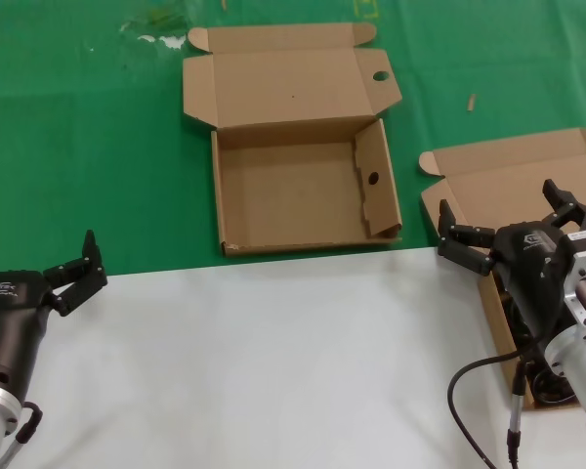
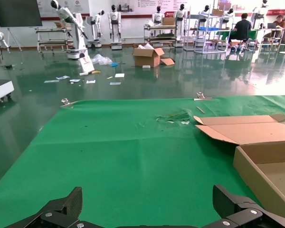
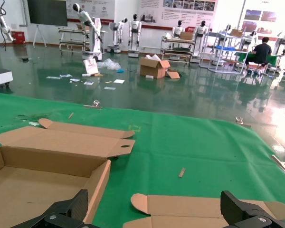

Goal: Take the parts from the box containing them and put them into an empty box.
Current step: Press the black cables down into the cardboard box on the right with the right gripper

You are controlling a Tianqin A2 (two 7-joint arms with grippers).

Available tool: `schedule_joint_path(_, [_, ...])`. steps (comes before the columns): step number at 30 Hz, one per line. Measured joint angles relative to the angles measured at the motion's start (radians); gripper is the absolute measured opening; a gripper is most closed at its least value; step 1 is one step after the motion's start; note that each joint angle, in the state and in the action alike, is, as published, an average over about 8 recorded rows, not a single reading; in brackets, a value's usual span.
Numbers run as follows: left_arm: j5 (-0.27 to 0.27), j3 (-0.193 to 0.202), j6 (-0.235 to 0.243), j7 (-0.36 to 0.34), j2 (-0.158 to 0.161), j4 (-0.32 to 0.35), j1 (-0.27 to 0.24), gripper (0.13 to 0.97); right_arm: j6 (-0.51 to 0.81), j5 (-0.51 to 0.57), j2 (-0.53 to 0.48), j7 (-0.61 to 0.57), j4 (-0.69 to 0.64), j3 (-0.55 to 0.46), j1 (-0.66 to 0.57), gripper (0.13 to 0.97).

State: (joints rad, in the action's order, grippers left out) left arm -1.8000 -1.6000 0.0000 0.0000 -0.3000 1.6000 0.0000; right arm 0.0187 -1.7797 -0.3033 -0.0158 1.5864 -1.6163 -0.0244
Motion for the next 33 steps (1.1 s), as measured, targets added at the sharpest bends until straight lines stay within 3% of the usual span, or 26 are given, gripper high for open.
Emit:
schedule_joint_path(23, [0.0, 0.0, 0.0, 0.0, 0.0, 0.0, 0.0, 0.966, 0.0, -0.003, -0.018, 0.002, 0.013, -0.003, 0.006, 0.966])
schedule_joint_path(28, [0.0, 0.0, 0.0, 0.0, 0.0, 0.0, 0.0, 0.966, -0.023, -0.039, -0.1, 0.021, 0.047, -0.04, 0.027, 0.966])
schedule_joint_path(33, [0.0, 0.0, 0.0, 0.0, 0.0, 0.0, 0.0, 0.966, -0.037, -0.098, -0.262, 0.053, 0.099, -0.093, 0.078, 0.966])
